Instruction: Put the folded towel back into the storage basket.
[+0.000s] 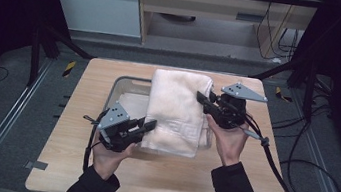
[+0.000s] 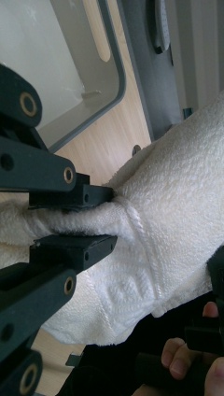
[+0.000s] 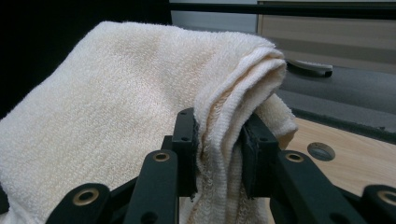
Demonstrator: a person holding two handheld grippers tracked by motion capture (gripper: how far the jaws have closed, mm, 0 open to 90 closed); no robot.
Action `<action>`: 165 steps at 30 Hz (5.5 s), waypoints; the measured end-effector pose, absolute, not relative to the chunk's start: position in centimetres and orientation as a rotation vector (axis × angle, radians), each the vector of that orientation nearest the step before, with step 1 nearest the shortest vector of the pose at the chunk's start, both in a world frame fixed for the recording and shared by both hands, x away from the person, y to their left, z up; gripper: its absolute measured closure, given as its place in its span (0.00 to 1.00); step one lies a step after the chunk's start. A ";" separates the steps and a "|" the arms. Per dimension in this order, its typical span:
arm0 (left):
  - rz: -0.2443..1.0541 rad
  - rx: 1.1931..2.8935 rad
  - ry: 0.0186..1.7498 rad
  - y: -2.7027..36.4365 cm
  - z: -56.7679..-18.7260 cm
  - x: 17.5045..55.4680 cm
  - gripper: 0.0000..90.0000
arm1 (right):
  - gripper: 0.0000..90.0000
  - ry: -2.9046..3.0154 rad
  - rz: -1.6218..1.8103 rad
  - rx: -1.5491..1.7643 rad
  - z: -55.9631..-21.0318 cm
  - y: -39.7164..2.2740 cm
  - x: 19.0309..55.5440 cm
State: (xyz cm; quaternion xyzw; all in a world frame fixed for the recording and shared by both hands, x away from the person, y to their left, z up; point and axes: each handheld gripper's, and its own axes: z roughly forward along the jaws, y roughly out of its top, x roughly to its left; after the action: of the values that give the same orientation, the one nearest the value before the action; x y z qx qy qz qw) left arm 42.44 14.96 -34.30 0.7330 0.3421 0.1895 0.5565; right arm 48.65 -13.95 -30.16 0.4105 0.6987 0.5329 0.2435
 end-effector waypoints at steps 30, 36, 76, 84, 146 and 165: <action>0.471 1.625 0.890 20.0 -33.3 42.6 0.85 | 0.78 1.929 1.469 1.059 -28.3 -8.6 49.9; 0.483 1.615 0.906 20.8 -33.1 42.6 0.85 | 0.78 1.930 1.475 1.052 -28.1 -7.7 50.2; 0.554 1.568 1.028 24.6 -33.7 44.0 0.86 | 0.78 1.977 1.493 1.061 -29.6 -2.3 54.1; 0.554 1.580 1.070 25.2 -34.7 44.9 0.86 | 0.78 1.996 1.487 1.081 -30.9 -1.6 55.1; 0.548 1.817 1.295 25.0 -43.2 49.9 0.86 | 0.77 2.137 1.307 1.286 -42.5 0.9 59.7; 0.619 1.797 1.315 24.6 -43.2 49.6 0.64 | 0.61 2.195 1.221 1.138 -43.6 0.6 59.7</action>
State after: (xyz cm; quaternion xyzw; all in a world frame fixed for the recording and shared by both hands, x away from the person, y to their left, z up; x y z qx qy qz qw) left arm 49.63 24.64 -43.25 0.7114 0.5205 0.2450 0.4036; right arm 59.73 0.60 -43.61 0.4050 0.7814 0.4347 0.1908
